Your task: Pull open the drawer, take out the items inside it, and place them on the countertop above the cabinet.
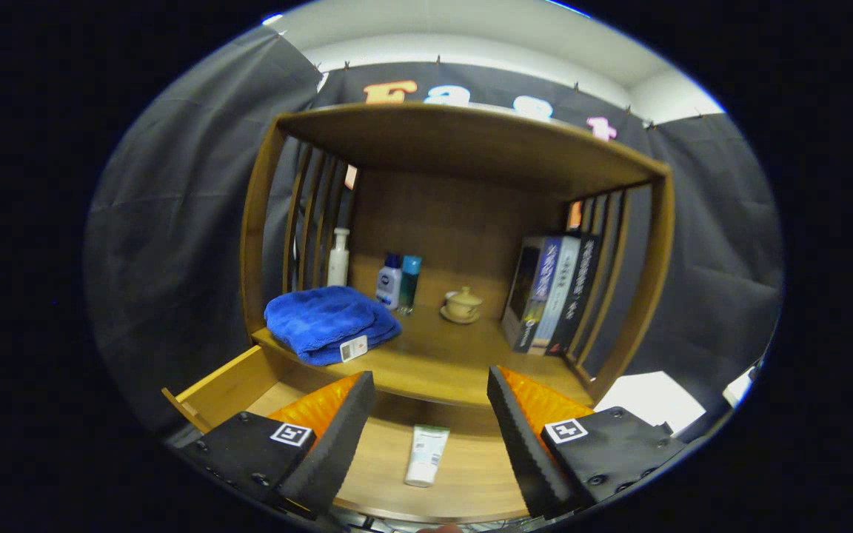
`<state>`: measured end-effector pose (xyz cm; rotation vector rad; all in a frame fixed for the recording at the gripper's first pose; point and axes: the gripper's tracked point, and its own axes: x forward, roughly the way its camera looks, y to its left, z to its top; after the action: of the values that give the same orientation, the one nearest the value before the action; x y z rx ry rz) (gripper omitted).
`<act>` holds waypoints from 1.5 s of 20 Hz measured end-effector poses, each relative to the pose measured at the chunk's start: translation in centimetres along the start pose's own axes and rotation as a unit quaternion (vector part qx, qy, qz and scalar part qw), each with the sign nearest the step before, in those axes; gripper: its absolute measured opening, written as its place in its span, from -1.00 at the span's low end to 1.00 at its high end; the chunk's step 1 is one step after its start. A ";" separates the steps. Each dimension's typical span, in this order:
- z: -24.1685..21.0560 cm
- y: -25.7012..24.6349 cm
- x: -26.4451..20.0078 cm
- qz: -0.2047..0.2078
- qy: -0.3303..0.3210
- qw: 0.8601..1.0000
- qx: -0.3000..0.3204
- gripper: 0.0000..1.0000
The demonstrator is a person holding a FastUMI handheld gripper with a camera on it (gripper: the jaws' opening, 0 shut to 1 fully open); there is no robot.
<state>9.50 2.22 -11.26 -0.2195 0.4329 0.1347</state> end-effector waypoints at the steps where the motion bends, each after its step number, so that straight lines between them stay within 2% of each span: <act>1: -1.6 -0.5 1.5 -0.004 0.029 0.999 0.013 0.97; 4: -7.5 -1.3 4.0 -0.006 0.128 0.991 0.042 0.98; 6: -11.5 -1.4 4.1 -0.008 0.199 0.978 0.058 0.98; 9: -14.9 -1.1 4.3 -0.001 0.270 0.961 0.062 0.99; 12: -16.9 -0.8 4.6 -0.004 0.323 0.944 0.071 0.99; 15: -19.1 -0.6 4.5 -0.006 0.381 0.920 0.087 0.99; 20: -21.1 -0.7 4.6 -0.015 0.413 0.907 0.083 0.96; 25: -22.0 -1.3 4.4 -0.025 0.428 0.900 0.083 0.59; 27: -21.7 -1.2 4.2 -0.022 0.429 0.899 0.085 0.06; 30: -21.4 -1.0 4.1 -0.013 0.420 0.902 0.101 0.03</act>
<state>4.74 -3.53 -31.79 -0.0657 1.3010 -0.0429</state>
